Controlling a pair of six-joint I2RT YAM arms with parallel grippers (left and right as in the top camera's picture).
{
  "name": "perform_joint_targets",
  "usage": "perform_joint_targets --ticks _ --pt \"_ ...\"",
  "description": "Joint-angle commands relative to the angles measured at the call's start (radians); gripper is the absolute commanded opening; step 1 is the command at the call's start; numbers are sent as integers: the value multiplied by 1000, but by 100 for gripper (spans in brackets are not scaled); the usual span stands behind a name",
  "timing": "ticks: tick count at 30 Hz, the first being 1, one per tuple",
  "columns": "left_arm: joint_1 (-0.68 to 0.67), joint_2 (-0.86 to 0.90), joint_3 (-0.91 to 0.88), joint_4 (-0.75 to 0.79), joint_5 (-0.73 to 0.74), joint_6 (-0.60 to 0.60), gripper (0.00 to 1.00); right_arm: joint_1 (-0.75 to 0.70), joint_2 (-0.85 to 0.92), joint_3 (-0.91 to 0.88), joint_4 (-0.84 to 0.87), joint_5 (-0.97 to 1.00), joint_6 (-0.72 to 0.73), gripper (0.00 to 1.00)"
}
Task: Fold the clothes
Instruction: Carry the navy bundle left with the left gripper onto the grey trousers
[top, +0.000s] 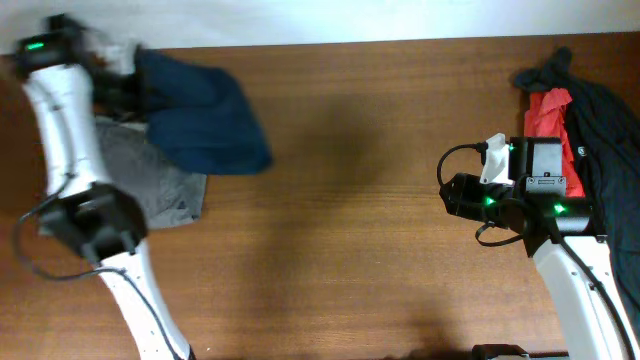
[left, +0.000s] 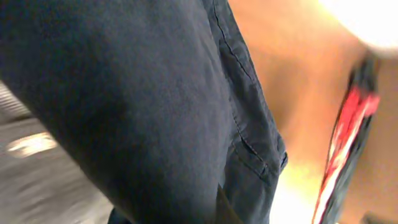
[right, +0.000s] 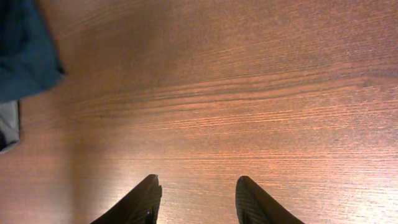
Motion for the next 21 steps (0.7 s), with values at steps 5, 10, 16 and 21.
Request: perform_joint_targets --ticks 5,10,16,21 --pt "196 -45 23 43 -18 -245 1 -1 -5 0 0 18 1 44" --pt "275 -45 23 48 -38 -361 1 -1 -5 0 0 18 1 44" --pt "288 -45 23 80 -79 -484 1 -1 -5 0 0 17 2 44" --pt "272 -90 23 169 -67 -375 1 -1 -5 2 -4 17 1 44"
